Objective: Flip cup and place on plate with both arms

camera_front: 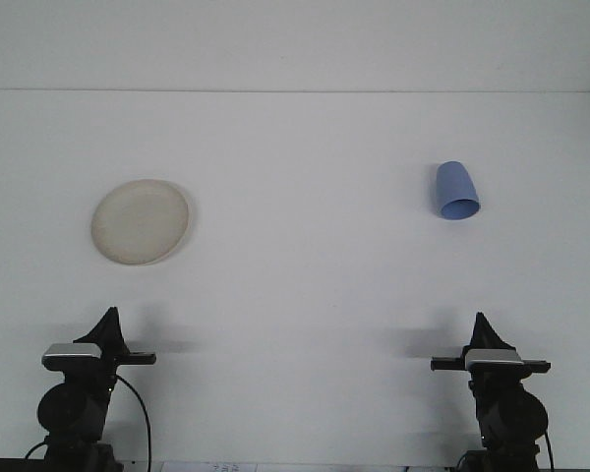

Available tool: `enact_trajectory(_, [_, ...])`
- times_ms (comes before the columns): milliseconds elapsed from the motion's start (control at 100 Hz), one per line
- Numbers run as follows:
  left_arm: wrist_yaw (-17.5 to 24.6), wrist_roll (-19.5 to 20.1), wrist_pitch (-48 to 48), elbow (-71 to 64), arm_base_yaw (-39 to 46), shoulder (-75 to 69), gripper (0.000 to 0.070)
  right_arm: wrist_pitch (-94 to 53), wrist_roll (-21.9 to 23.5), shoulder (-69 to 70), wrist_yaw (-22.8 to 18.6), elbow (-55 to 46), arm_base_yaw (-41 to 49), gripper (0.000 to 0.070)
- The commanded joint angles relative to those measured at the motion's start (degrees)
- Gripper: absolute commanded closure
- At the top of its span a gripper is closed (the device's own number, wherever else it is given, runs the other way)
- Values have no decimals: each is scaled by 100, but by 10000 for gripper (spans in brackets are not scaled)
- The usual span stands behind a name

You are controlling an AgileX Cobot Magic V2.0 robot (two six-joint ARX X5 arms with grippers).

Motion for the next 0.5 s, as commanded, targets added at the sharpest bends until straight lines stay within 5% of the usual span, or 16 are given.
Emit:
enact_trajectory(0, [-31,66,83,-111,4,-9,685,72,-48,0,13,-11,-4,694])
enact_trajectory(490, [-31,0,85,-111,4,-9,685,72,-48,0,13,-13,-7,693])
